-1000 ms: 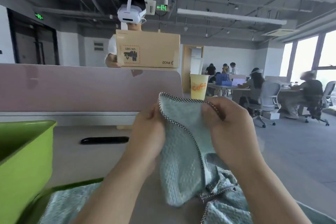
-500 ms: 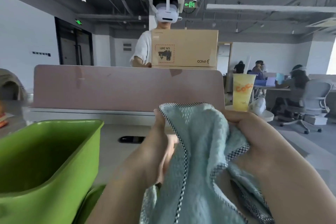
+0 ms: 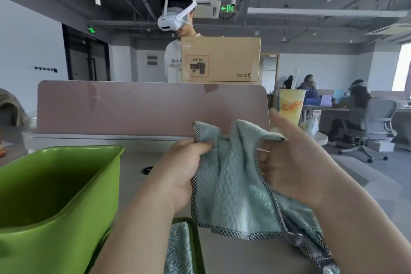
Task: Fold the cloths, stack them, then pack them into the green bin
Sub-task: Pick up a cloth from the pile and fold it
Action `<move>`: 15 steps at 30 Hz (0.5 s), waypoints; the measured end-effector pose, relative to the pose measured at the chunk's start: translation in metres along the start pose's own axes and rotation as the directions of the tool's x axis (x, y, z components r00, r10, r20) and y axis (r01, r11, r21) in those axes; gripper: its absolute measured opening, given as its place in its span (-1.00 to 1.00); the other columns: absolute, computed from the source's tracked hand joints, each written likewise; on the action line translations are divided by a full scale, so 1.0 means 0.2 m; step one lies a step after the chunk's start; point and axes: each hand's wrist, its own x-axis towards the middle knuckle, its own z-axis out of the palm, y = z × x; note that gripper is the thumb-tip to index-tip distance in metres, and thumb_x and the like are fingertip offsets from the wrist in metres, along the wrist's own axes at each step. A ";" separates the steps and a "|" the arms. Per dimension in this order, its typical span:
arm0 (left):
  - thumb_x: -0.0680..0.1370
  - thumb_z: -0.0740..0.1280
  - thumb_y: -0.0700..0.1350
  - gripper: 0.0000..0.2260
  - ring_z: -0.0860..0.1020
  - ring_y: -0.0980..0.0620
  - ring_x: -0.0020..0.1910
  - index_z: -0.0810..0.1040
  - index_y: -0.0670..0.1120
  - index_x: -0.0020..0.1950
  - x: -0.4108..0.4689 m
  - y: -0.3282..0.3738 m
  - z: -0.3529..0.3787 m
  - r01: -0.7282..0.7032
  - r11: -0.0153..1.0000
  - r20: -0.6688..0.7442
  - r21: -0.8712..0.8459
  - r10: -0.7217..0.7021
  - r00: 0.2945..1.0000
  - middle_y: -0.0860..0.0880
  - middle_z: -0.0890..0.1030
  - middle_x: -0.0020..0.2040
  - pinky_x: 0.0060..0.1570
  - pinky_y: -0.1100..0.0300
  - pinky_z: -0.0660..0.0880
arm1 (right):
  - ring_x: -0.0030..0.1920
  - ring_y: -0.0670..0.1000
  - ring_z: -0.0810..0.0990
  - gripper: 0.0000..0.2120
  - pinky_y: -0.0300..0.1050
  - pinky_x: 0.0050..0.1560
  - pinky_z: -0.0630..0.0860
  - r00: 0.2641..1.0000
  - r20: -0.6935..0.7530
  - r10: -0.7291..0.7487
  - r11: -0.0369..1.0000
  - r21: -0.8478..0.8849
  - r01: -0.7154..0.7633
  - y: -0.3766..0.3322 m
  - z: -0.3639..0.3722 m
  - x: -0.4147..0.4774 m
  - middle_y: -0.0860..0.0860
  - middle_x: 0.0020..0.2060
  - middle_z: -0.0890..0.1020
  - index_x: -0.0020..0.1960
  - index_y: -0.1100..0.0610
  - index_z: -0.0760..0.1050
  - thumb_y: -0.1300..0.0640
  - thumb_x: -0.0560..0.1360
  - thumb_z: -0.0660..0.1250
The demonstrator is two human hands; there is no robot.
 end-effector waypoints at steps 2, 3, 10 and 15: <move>0.58 0.25 -0.17 -0.82 0.67 -0.11 -0.21 0.63 -0.17 -0.09 0.00 0.02 -0.01 -0.008 0.999 -0.028 -0.037 0.007 1.000 -0.16 0.71 -0.17 -0.14 0.06 0.55 | -0.13 0.10 0.69 -0.69 -0.06 -0.12 0.60 0.998 0.051 -0.029 0.987 -0.158 0.037 0.02 0.02 -0.01 0.15 -0.08 0.71 0.02 0.23 0.63 0.01 0.43 0.38; 0.59 0.24 -0.15 -0.80 0.67 -0.12 -0.18 0.63 -0.17 -0.06 0.00 0.03 -0.02 -0.004 0.999 -0.033 -0.047 0.002 0.999 -0.17 0.71 -0.14 -0.12 0.04 0.55 | -0.15 0.06 0.71 -0.80 -0.10 -0.20 0.62 0.997 0.055 -0.050 0.973 -0.221 0.061 0.03 0.03 -0.02 0.14 -0.07 0.72 -0.01 0.20 0.65 0.13 0.44 0.36; 0.56 0.28 0.09 -0.78 0.59 0.00 0.02 0.60 0.02 0.09 0.02 0.02 -0.12 -0.098 0.989 -0.277 0.114 0.126 0.953 0.06 0.64 0.01 0.11 0.01 0.49 | -0.19 0.13 0.72 -0.85 -0.06 -0.27 0.64 0.970 -0.177 -0.164 0.957 -0.267 0.113 -0.01 -0.01 -0.04 0.19 -0.12 0.72 -0.01 0.31 0.60 0.26 0.51 0.31; 0.61 0.18 0.06 -0.78 0.40 0.01 -0.20 0.45 -0.01 -0.16 0.01 0.00 -0.18 -0.129 0.870 -0.331 0.476 0.312 0.890 0.02 0.46 -0.20 -0.14 0.15 0.27 | -0.30 0.15 0.69 -0.85 0.01 -0.30 0.65 0.946 -0.269 -0.181 0.956 -0.274 0.105 -0.04 -0.06 -0.06 0.22 -0.19 0.70 -0.01 0.34 0.59 0.28 0.48 0.34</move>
